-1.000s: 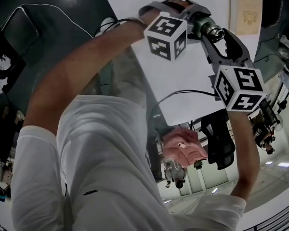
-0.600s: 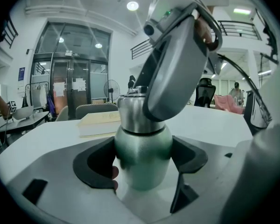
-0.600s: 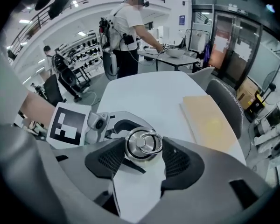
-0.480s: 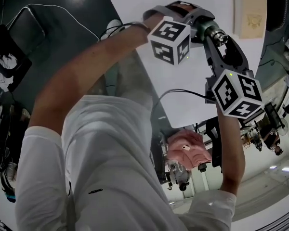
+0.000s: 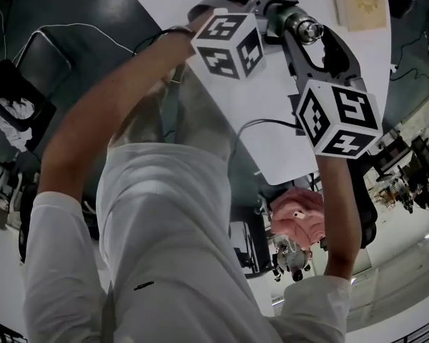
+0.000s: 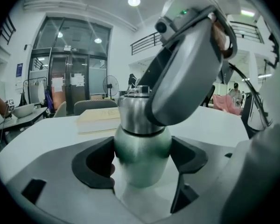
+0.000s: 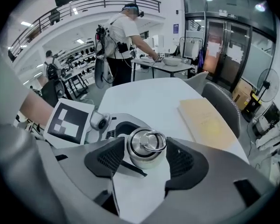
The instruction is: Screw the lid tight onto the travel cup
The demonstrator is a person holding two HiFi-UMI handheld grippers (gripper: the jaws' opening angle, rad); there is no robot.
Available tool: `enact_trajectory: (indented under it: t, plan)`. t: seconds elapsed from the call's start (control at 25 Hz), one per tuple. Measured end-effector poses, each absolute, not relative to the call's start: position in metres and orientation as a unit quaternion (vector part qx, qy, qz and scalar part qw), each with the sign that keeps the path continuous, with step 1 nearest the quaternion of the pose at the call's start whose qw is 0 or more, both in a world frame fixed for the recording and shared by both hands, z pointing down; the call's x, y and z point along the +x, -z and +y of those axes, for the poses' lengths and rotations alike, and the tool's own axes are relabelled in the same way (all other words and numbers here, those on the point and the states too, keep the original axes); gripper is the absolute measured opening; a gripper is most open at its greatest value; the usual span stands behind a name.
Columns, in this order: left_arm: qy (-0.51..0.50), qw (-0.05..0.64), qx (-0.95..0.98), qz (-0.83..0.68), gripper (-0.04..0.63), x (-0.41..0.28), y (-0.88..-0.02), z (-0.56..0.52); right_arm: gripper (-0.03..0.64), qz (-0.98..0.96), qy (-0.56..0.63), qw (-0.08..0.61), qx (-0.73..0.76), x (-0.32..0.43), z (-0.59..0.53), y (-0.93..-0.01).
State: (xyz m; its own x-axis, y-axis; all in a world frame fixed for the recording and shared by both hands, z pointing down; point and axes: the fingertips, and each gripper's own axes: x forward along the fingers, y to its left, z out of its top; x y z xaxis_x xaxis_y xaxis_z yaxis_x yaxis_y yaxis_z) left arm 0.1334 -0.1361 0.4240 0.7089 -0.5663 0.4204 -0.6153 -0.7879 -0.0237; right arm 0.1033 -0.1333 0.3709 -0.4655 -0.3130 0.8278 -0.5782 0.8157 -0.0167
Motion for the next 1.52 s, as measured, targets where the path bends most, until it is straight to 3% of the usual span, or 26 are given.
enact_trajectory:
  t: [0.56, 0.6, 0.64, 0.68, 0.76, 0.84, 1.0, 1.52]
  plan:
    - [-0.167, 0.171, 0.88, -0.41, 0.362, 0.061, -0.355, -0.075, 0.259, -0.861, -0.135, 0.316, 0.374, 0.122, -0.127, -0.278]
    - [-0.16, 0.179, 0.874, -0.423, 0.326, 0.054, -0.346, -0.069, 0.249, -0.861, -0.129, 0.305, 0.386, 0.126, -0.124, -0.269]
    - [-0.154, 0.185, 0.866, -0.438, 0.211, 0.046, -0.337, -0.063, 0.224, -0.859, -0.125, 0.295, 0.399, 0.131, -0.12, -0.261]
    - [-0.148, 0.191, 0.859, -0.452, 0.152, 0.039, -0.328, -0.055, 0.215, -0.857, -0.125, 0.286, 0.409, 0.136, -0.114, -0.254]
    - [-0.138, 0.201, 0.845, -0.477, 0.127, 0.025, -0.312, -0.041, 0.18, -0.856, -0.132, 0.264, 0.424, 0.143, -0.102, -0.242]
    - [-0.132, 0.198, 0.832, -0.5, 0.055, 0.01, -0.291, -0.034, 0.112, -0.861, -0.136, 0.228, 0.434, 0.147, -0.093, -0.23]
    - [-0.133, 0.181, 0.812, -0.538, 0.011, -0.008, -0.248, -0.008, 0.028, -0.861, -0.132, 0.195, 0.452, 0.168, -0.064, -0.206]
    - [-0.097, 0.144, 0.812, -0.558, 0.004, -0.02, -0.139, 0.037, 0.012, -0.885, -0.055, 0.129, 0.443, 0.179, 0.015, -0.114]
